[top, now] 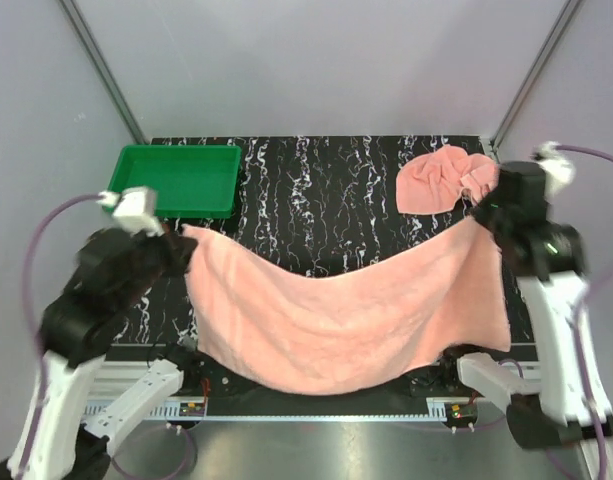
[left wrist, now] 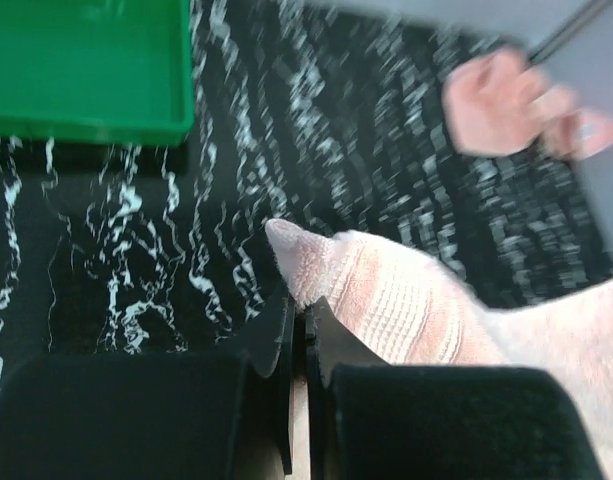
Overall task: Roll the towels
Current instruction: Flatten the towel
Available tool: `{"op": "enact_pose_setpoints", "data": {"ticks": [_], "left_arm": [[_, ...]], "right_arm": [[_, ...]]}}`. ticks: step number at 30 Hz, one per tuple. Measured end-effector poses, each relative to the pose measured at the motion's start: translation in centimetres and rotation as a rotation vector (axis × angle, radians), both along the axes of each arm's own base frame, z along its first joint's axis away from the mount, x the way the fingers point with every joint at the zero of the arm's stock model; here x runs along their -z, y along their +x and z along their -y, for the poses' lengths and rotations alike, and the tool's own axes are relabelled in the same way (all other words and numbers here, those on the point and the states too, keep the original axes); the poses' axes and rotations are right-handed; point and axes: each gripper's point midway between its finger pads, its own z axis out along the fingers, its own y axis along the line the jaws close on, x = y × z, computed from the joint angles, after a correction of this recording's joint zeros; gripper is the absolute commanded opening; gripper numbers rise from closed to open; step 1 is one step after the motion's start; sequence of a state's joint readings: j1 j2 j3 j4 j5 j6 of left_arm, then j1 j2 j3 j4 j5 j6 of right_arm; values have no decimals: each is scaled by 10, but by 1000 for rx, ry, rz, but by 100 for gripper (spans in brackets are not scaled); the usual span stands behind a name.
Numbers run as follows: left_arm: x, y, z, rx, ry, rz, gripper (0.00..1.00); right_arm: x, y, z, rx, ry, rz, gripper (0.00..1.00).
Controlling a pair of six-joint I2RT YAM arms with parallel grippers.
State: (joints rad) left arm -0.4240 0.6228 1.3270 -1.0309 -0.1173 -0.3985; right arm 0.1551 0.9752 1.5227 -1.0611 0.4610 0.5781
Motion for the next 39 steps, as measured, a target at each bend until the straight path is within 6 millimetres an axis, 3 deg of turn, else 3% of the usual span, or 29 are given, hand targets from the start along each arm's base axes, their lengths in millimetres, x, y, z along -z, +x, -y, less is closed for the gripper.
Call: {"op": "enact_pose_setpoints", "data": {"ticks": [3, 6, 7, 13, 14, 16, 17, 18, 20, 21, 24, 26, 29, 33, 35, 37, 39], "left_arm": [[66, 50, 18, -23, 98, -195, 0], [122, 83, 25, -52, 187, -335, 0], [138, 93, 26, -66, 216, -375, 0], [192, 155, 17, -175, 266, -471, 0], [199, 164, 13, -196, 263, -479, 15], [212, 181, 2, -230, 265, -498, 38], [219, 190, -2, -241, 271, -512, 42], [228, 200, -5, -252, 281, -539, 56], [243, 227, -8, -262, 295, -578, 60], [250, 240, -8, -267, 299, -595, 68], [264, 262, -13, -279, 308, -622, 84], [263, 259, -19, -291, 312, -637, 85], [246, 248, -24, -315, 296, -613, 85], [210, 211, -30, -348, 229, -530, 85], [202, 188, -31, -362, 187, -507, 84], [210, 170, -30, -369, 139, -520, 83], [234, 153, -27, -374, 94, -583, 81]], "right_arm": [[84, 52, -11, -14, -22, -227, 0], [162, 80, -18, -23, -34, -434, 0], [180, 90, -19, -21, -36, -476, 0], [261, 147, -9, 30, -27, -622, 0], [270, 155, -6, 39, -22, -633, 0], [287, 171, 1, 54, -4, -647, 21], [293, 178, 3, 52, 5, -655, 44], [297, 186, 5, 59, 12, -658, 59], [300, 203, 10, 61, 11, -649, 89], [299, 211, 10, 62, 9, -638, 98], [290, 224, 13, 52, -6, -619, 100], [283, 226, 15, 52, -13, -603, 100], [276, 216, 22, 61, -16, -591, 100], [273, 159, 47, 111, 45, -602, 100], [272, 135, 62, 148, 92, -601, 100], [275, 120, 77, 187, 152, -598, 100], [287, 112, 83, 192, 222, -608, 95]]}}
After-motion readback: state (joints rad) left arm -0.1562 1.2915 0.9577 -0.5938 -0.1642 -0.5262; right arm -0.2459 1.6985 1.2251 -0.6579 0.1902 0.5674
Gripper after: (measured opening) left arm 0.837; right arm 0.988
